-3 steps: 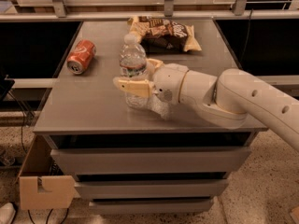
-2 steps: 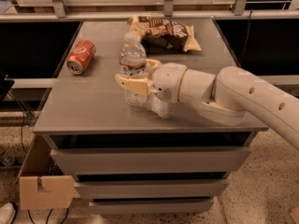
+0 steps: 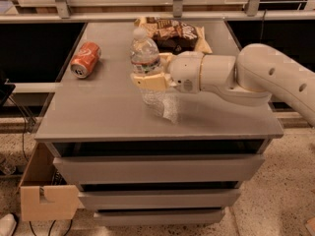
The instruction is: Knock water bottle over
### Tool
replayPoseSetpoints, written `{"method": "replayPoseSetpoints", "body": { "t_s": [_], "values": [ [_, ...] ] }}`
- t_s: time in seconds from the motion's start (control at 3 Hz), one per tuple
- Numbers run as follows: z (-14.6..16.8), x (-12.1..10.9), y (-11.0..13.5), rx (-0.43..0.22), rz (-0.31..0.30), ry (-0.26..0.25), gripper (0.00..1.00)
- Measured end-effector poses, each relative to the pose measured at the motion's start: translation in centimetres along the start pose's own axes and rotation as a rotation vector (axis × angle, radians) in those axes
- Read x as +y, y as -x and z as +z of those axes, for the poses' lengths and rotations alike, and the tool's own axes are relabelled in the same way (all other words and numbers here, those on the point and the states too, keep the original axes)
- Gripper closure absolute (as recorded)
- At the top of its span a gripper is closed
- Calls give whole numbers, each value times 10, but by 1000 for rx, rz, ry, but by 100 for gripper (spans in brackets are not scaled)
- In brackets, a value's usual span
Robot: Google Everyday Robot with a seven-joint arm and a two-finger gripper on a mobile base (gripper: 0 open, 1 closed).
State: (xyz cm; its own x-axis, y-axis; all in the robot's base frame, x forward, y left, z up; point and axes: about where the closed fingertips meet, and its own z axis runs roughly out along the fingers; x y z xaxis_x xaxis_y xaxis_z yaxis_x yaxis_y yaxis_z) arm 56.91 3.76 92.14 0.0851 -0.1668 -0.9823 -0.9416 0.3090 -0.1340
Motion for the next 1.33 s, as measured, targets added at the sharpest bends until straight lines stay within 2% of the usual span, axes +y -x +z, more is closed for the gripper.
{"method": "replayPoseSetpoints", "body": {
  "t_s": [0.67,1.33],
  "values": [
    [-20,-20,5,197,-171,135,100],
    [-17,-19,-15,477,-410,191,100]
  ]
}}
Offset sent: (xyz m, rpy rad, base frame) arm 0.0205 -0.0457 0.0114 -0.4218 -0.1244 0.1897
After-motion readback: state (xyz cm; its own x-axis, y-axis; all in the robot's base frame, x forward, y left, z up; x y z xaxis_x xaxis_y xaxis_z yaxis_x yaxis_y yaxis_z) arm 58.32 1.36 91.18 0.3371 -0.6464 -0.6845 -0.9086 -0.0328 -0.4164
